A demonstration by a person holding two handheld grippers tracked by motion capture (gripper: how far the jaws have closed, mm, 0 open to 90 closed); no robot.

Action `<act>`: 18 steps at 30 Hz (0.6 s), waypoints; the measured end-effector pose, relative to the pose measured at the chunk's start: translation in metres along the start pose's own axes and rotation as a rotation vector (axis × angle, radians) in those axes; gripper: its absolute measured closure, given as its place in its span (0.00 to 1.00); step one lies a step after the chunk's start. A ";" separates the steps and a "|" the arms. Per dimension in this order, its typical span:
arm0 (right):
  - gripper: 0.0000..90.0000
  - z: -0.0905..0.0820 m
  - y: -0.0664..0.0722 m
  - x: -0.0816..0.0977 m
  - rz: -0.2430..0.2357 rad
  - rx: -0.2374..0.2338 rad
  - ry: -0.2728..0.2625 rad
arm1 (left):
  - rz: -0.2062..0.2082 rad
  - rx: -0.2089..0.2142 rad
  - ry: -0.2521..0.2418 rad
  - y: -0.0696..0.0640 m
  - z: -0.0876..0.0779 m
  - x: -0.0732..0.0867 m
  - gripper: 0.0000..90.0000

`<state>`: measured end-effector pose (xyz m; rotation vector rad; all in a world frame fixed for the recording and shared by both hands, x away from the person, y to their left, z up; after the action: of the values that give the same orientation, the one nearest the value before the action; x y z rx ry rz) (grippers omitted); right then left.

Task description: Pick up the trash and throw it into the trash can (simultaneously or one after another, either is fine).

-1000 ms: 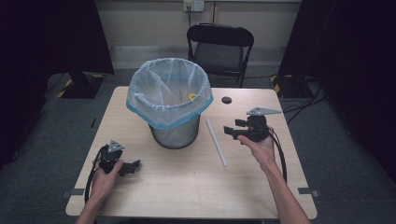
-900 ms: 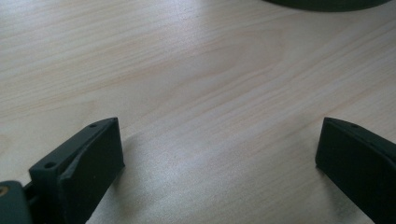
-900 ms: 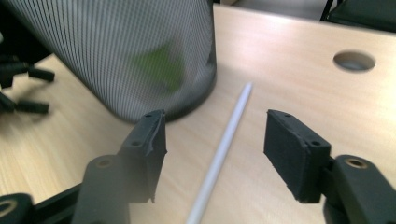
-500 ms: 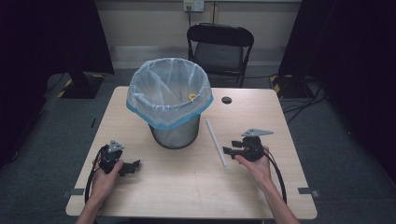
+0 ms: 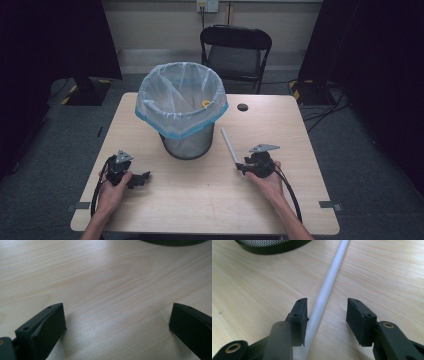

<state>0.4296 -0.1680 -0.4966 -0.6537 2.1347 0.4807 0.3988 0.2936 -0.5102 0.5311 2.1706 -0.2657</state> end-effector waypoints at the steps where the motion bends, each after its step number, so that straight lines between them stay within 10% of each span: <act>1: 0.62 0.001 0.000 0.001 -0.011 0.012 0.007 | 0.000 0.000 0.000 0.000 0.000 0.000 0.00; 6: 0.67 0.003 0.005 0.001 -0.082 0.060 0.017 | 0.000 0.000 0.000 0.000 0.000 0.000 0.00; 18: 0.88 -0.006 0.010 0.002 -0.067 0.089 0.071 | 0.000 0.000 0.000 0.000 0.000 0.000 0.00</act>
<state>0.4188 -0.1636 -0.4939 -0.6983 2.1795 0.3281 0.3987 0.2936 -0.5102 0.5315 2.1705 -0.2653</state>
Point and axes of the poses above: each handheld gripper's, and its own axes: z roughly forward along the jaws, x roughly out of its underside, y roughly to its left, the point moved 1 cm from there along z, roughly forward along the jaws, and after that the axes turned 7 degrees about -y, right-handed, at the moved point
